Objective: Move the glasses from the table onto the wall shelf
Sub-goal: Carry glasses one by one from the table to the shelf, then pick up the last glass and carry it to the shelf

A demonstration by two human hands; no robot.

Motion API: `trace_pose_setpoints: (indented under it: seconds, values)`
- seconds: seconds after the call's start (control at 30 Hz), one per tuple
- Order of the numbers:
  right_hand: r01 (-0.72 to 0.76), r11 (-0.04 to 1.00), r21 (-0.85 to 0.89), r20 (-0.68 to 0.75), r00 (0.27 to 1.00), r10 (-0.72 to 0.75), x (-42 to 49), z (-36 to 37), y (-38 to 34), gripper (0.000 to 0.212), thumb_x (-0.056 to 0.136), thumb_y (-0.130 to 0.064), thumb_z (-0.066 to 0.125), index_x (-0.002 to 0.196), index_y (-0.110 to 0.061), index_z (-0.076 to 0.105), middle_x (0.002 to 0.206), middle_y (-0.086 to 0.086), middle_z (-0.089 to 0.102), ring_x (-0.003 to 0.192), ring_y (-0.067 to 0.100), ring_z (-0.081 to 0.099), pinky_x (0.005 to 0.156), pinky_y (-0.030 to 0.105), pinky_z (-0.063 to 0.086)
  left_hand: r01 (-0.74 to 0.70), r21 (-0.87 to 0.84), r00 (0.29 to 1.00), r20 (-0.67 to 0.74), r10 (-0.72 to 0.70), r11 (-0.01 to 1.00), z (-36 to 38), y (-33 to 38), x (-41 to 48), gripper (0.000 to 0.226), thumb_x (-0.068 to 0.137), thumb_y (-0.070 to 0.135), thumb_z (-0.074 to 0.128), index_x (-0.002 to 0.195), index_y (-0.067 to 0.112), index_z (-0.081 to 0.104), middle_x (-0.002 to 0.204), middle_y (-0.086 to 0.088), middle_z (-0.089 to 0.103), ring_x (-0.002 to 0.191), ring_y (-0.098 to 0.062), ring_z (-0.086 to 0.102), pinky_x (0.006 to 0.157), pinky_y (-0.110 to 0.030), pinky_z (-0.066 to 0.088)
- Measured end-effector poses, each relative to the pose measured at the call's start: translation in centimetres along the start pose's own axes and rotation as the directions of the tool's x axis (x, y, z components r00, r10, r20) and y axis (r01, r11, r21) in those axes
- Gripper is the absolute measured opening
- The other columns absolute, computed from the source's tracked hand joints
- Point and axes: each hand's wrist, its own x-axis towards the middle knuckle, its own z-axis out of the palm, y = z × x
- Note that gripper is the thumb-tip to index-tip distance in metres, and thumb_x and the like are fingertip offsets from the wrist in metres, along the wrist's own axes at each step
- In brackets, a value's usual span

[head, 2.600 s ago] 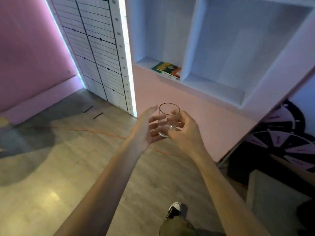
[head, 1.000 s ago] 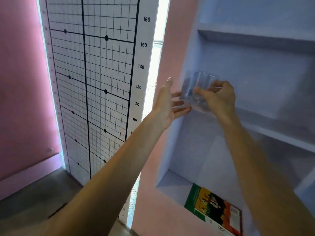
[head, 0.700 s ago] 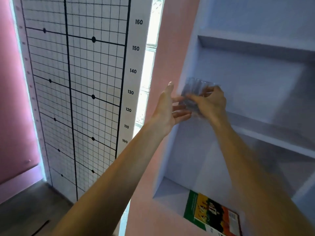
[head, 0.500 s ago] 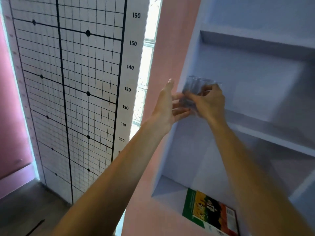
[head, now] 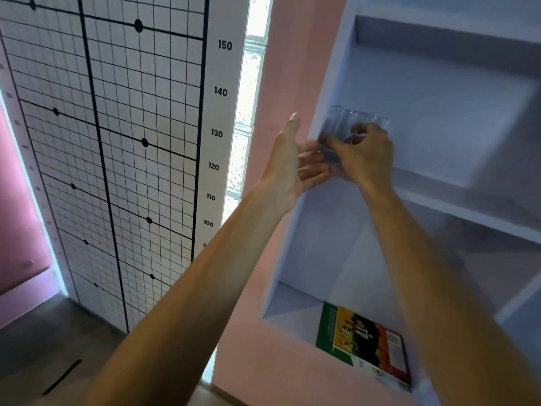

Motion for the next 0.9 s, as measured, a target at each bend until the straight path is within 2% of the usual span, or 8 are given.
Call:
trace_pose_setpoints:
  seconds: [0.17,0.3,0.4,0.5,0.63,0.73,0.83,0.9]
  values:
    - [0.009,0.999,0.037,-0.036,0.999,-0.008,-1.6,-0.6,-0.3,0.073,0.079,-0.059,0.08,0.133,-0.013,0.061,0.121,0.003,0.074,0.11,0.018,0.071,0.087,0.024,0.05,0.023,-0.003,1.0,0.015,-0.023,1.0,-0.9,-0.8,-0.2,0.067,0.101,0.06,0.046,0.122,0.0,0.068,0.108,-0.018,0.068,0.09,-0.032,0.068,0.084,-0.043,0.062]
    - [0.071,0.973,0.219,-0.085,0.995,-0.053,-6.0,-1.8,0.5,0.064,0.089,-0.038,0.075,0.143,-0.012,0.053,0.128,0.002,0.067,0.118,0.012,0.065,0.102,0.025,0.052,0.122,0.002,0.992,0.002,-0.122,0.992,-3.3,-3.4,-0.5,0.05,0.098,0.05,0.056,0.113,0.006,0.072,0.106,-0.015,0.069,0.094,-0.031,0.066,0.09,-0.042,0.059]
    - [0.124,0.949,0.291,-0.044,0.992,-0.116,-11.5,-2.1,3.0,0.054,0.091,-0.025,0.073,0.14,-0.011,0.054,0.135,0.0,0.064,0.125,0.007,0.062,0.097,0.021,0.055,0.221,-0.012,0.975,0.005,-0.221,0.975,-4.6,-7.8,-0.5,0.049,0.099,0.048,0.054,0.12,0.007,0.07,0.117,-0.014,0.074,0.097,-0.028,0.07,0.082,-0.037,0.059]
    - [0.021,0.971,0.238,0.083,0.996,-0.042,-16.4,-2.2,6.6,0.053,0.093,-0.023,0.073,0.141,-0.014,0.054,0.136,-0.002,0.063,0.122,0.009,0.063,0.088,0.013,0.054,0.33,0.033,0.943,0.035,-0.331,0.943,-4.7,-14.0,-1.0,0.052,0.1,0.052,0.05,0.123,0.009,0.069,0.118,-0.014,0.074,0.093,-0.024,0.072,0.072,-0.032,0.057]
    - [-0.195,0.98,0.038,0.238,0.954,0.18,-22.4,-3.3,13.2,0.06,0.097,-0.025,0.072,0.151,-0.021,0.046,0.146,0.0,0.059,0.126,0.012,0.059,0.102,0.025,0.053,0.498,0.105,0.866,-0.017,-0.499,0.861,-4.2,-22.2,-3.1,0.048,0.1,0.05,0.05,0.115,0.009,0.071,0.116,-0.014,0.073,0.091,-0.022,0.068,0.072,-0.031,0.053]
    - [-0.385,0.923,-0.022,0.285,0.882,0.375,-26.3,-6.3,17.2,0.059,0.097,-0.02,0.071,0.15,-0.022,0.046,0.145,0.002,0.059,0.128,0.016,0.059,0.11,0.038,0.051,0.561,0.18,0.825,-0.04,-0.564,0.808,-3.0,-26.8,-5.9,0.037,0.099,0.046,0.055,0.097,0.013,0.071,0.101,-0.009,0.071,0.087,-0.022,0.066,0.075,-0.031,0.055]
    - [-0.474,0.879,-0.055,0.277,0.838,0.47,-29.9,-10.2,19.9,0.05,0.097,-0.015,0.069,0.144,-0.021,0.053,0.138,-0.003,0.063,0.124,0.015,0.061,0.101,0.028,0.052,0.557,0.27,0.818,-0.013,-0.575,0.786,-0.6,-30.1,-9.1,0.028,0.097,0.04,0.061,0.101,0.014,0.07,0.094,-0.005,0.075,0.078,-0.017,0.071,0.061,-0.024,0.057]
    - [-0.546,0.836,-0.046,0.244,0.806,0.54,-32.4,-13.3,21.1,0.047,0.099,-0.013,0.065,0.143,-0.023,0.054,0.136,-0.007,0.062,0.124,0.014,0.059,0.097,0.023,0.049,0.565,0.329,0.797,0.018,-0.603,0.757,1.7,-32.0,-11.4,0.031,0.095,0.041,0.062,0.105,0.013,0.072,0.092,-0.002,0.08,0.077,-0.016,0.075,0.061,-0.023,0.058]
